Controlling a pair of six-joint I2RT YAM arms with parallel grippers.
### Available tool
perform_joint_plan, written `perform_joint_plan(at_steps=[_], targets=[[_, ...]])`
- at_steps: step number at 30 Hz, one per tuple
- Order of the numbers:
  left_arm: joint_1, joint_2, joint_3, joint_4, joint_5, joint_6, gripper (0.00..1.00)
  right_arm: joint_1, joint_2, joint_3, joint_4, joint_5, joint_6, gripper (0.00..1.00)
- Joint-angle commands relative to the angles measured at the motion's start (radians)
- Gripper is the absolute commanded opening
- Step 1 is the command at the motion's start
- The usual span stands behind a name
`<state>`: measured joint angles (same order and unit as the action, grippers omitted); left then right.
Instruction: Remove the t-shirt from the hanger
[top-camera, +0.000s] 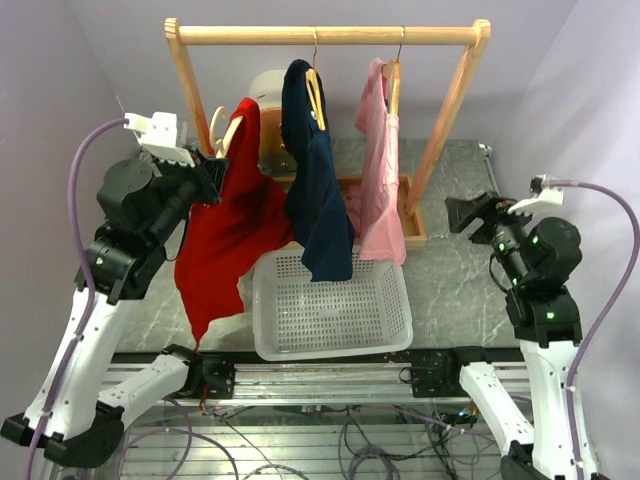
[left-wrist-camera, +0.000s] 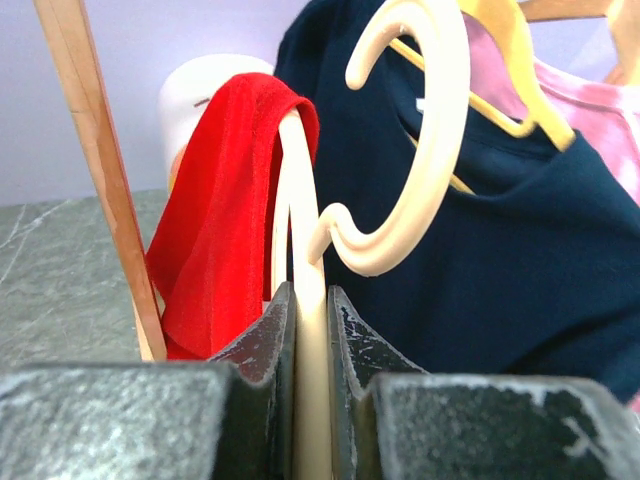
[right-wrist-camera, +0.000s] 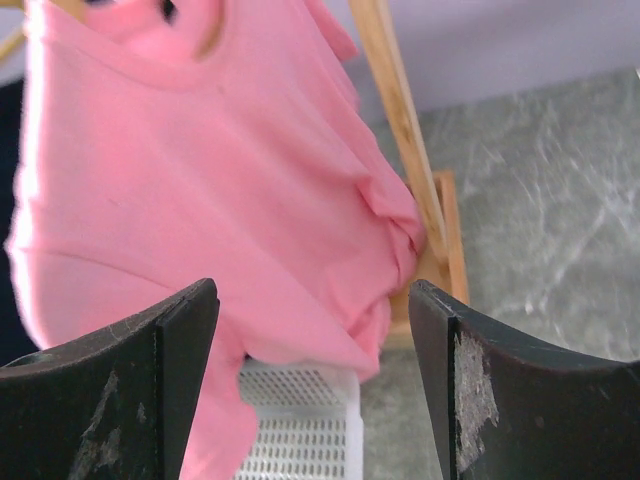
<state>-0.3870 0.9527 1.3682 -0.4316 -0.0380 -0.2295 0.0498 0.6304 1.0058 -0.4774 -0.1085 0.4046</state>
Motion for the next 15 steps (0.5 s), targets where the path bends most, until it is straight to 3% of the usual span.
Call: perform_joint_plan(at_steps=[1, 8, 15], targets=[[0.0, -0.054, 0.053, -0.107, 0.128, -0.017, 0.07, -0.004, 0.088, 0.128, 0.109, -0.1, -0.022, 0.76], [0.0, -0.128, 0.089, -0.228, 0.181, -0.032, 0.07, -0.004, 0.242, 0.359, 0.193, -0.252, 0.03, 0.77], [0.0, -0.166, 0.025, -0.185, 0.281, -0.068, 0.07, 0.002, 0.426, 0.609, 0.143, -0.315, 0.012, 0.78]])
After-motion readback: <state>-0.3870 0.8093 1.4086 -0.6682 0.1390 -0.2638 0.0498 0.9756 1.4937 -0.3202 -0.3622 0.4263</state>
